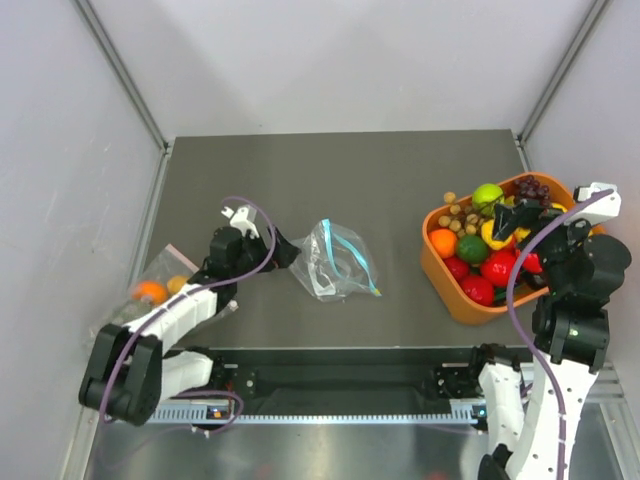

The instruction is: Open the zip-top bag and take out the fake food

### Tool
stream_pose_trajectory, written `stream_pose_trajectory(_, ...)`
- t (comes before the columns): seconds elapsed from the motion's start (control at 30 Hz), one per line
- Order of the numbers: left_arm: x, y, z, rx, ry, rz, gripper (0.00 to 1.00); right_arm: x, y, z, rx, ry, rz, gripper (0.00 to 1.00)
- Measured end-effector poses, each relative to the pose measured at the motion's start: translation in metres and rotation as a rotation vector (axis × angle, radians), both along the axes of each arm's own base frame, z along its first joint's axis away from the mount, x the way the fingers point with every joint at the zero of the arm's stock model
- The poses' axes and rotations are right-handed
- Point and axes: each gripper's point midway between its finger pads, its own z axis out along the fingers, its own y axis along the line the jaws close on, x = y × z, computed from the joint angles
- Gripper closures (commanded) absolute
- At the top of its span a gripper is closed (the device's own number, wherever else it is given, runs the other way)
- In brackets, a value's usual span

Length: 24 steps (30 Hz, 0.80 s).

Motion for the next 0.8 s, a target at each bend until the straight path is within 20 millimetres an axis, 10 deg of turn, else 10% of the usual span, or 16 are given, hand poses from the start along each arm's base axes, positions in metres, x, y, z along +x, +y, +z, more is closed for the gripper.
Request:
stream_pose_trajectory(0.53,-0.003,0.096,0.186,0.245,-0.302,0.405,0.01,0.027,0.083,-0.005,0.043,0.048,0.366,0.00)
stream_pose_trajectory(0.8,-0.023,0.116,0.232,0.292,-0.356,0.456,0.01,0.033,0.122,-0.018,0.015,0.093,0.441,0.00)
